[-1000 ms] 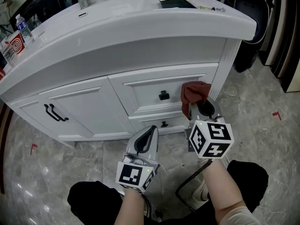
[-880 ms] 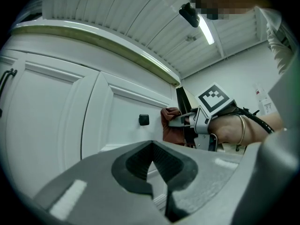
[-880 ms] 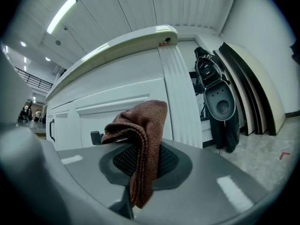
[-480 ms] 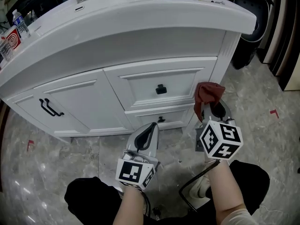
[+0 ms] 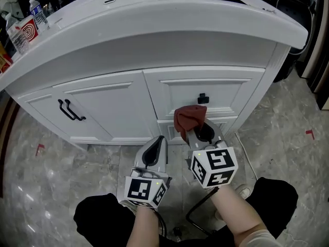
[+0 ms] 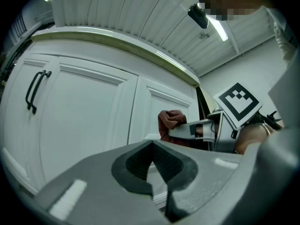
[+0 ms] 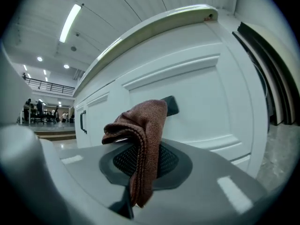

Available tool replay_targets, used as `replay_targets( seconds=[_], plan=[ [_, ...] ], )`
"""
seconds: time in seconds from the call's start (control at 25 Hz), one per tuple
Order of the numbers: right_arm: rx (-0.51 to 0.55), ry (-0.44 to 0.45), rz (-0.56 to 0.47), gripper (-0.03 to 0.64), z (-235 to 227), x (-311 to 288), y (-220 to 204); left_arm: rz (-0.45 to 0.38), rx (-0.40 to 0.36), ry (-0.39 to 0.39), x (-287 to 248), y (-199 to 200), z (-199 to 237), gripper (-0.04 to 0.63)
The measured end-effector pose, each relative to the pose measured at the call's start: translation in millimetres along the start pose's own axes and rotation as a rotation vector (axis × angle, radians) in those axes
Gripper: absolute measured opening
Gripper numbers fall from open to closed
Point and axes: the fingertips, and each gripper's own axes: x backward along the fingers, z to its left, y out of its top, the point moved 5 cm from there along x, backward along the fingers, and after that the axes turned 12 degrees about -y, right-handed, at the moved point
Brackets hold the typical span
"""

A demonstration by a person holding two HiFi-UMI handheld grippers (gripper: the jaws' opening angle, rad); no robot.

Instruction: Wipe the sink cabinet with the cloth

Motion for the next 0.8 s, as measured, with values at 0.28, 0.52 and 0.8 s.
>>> replay_targets(
  seconds=[0.28,0.52,0.8],
  plan=[
    [0.008,0.126,0.035,0.080,59.5,-32.2,-13.1,0.005,0.001,0.066,24.8,3.6,31.1,0.000],
    [-0.011,0.131,0.036,0.081,60.8,-40.4,-13.7,-0.034,0.095,0.063,23.4,1.9,37.8,0.000],
    [-0.041,0.062,0.034,0.082,18.6,-31.4,-11.9,-0.035,0.069,0.010,1.4,2.4,20.3,0.000]
  ],
)
